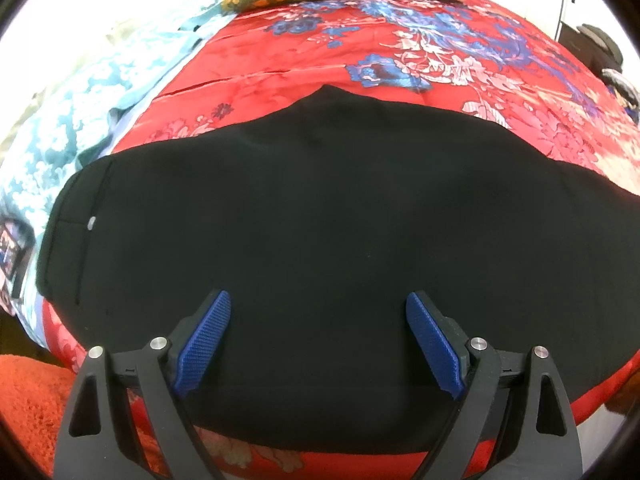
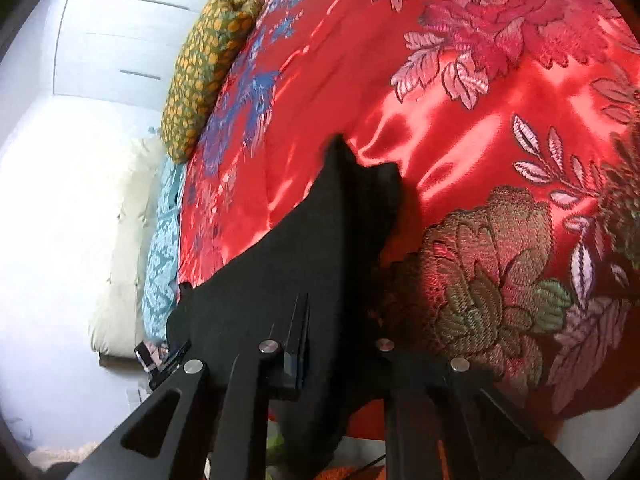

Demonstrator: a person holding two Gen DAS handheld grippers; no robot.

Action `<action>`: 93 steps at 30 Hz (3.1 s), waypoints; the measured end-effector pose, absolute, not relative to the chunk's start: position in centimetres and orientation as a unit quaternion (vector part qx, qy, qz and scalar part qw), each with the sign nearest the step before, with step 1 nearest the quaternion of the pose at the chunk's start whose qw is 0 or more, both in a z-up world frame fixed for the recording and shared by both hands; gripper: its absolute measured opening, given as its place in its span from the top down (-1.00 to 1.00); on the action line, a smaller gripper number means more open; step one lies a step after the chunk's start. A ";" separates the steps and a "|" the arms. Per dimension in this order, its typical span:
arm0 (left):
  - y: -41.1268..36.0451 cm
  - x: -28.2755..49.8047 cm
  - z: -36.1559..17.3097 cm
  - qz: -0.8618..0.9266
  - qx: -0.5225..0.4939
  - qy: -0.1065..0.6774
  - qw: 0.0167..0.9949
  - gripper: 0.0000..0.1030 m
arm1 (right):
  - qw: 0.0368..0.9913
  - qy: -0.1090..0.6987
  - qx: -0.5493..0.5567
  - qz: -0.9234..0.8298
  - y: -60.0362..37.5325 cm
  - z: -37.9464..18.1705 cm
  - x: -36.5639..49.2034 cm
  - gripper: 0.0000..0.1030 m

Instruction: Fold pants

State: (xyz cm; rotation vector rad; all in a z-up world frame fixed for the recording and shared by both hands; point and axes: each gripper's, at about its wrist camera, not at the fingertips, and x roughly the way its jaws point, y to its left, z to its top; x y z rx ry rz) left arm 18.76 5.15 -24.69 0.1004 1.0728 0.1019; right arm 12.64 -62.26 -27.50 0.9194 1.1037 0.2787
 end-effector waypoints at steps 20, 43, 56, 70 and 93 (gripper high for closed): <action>8.8 18.8 -24.1 0.020 -0.081 0.520 0.850 -0.76 | 0.697 0.411 0.498 0.312 -31.2 -22.4 16.3 0.72; 6.2 17.6 -19.9 -0.145 -0.155 0.497 0.841 -0.30 | 0.868 0.448 0.022 0.212 -18.1 -19.1 9.0 -0.77; 1.8 17.2 -22.2 -0.132 -0.059 0.538 0.831 0.94 | 0.918 0.389 0.077 0.010 -28.5 -17.6 6.7 -0.77; 5.1 17.3 -21.9 -0.097 -0.103 0.508 0.850 -0.45 | 0.862 0.479 0.048 0.159 -21.2 -23.7 12.4 -0.66; 5.0 17.7 -21.1 -0.055 -0.029 0.460 0.886 -0.56 | 0.910 0.411 0.016 0.051 -24.1 -20.8 12.7 -0.73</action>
